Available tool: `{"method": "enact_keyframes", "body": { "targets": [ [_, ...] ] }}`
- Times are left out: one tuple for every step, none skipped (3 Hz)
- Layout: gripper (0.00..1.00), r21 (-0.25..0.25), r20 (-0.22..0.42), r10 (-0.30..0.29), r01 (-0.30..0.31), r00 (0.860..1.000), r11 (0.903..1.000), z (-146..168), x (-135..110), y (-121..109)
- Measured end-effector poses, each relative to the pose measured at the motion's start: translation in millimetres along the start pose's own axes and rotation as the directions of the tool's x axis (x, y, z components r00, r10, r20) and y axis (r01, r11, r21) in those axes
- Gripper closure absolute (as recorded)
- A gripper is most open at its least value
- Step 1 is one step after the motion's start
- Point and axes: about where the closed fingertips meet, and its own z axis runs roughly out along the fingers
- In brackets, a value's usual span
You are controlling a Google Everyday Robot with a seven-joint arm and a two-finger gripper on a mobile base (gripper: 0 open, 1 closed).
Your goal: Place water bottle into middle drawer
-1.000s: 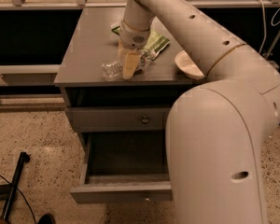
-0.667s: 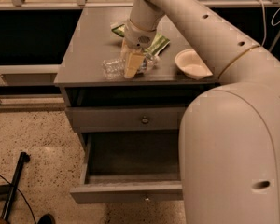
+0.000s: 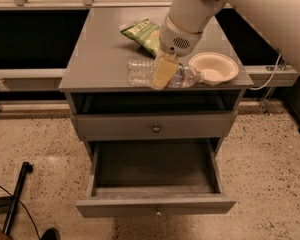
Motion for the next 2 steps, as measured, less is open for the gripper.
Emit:
{"method": "enact_keyframes", "body": {
  "targets": [
    [1.00, 0.064, -0.008, 0.085, -0.085, 0.996, 0.9943, -4, 33, 33],
    [1.00, 0.006, -0.045, 0.095, -0.095, 0.994, 0.9955, 24, 54, 56]
  ]
}}
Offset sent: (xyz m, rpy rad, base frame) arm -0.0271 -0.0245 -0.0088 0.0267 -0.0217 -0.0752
